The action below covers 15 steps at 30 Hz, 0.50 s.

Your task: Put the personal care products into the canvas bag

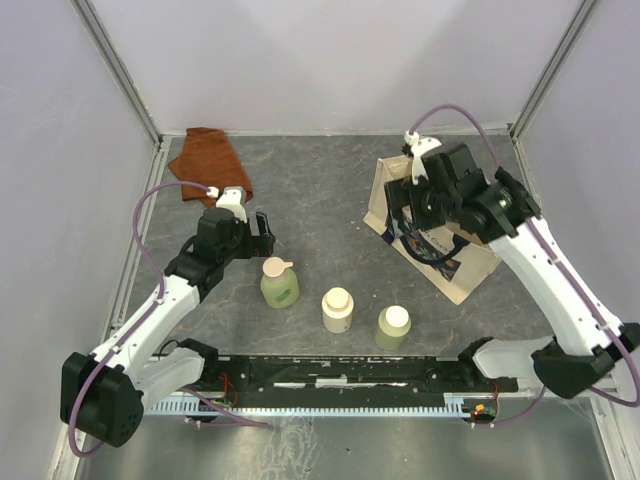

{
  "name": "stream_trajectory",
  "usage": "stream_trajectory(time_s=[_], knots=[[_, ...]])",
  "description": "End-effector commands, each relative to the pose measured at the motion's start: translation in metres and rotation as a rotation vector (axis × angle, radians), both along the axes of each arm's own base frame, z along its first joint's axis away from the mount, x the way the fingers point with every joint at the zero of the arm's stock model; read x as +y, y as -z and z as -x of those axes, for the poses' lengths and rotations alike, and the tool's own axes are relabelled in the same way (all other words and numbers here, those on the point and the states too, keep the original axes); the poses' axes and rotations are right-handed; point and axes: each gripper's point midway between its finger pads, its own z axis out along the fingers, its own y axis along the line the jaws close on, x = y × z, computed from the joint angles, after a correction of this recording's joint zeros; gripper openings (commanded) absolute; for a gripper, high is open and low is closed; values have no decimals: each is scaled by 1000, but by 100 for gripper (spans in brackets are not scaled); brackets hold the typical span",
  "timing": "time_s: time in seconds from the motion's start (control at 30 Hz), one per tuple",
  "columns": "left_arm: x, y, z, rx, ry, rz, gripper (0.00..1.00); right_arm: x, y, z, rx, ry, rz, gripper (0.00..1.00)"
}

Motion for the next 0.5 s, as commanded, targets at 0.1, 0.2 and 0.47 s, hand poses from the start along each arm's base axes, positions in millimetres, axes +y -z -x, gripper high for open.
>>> stream_trajectory(time_s=[0.1,0.2,0.47], knots=[[-2,-10,-7,-58,7,-2,99,8,46,68,157,-98,60,94],[-2,-8,-7,-53,6,-5,100,10,70,85,217,-140,141,94],[-1,-7,-6,-51,3,-5,99,19,107,117,283,-167,215,95]])
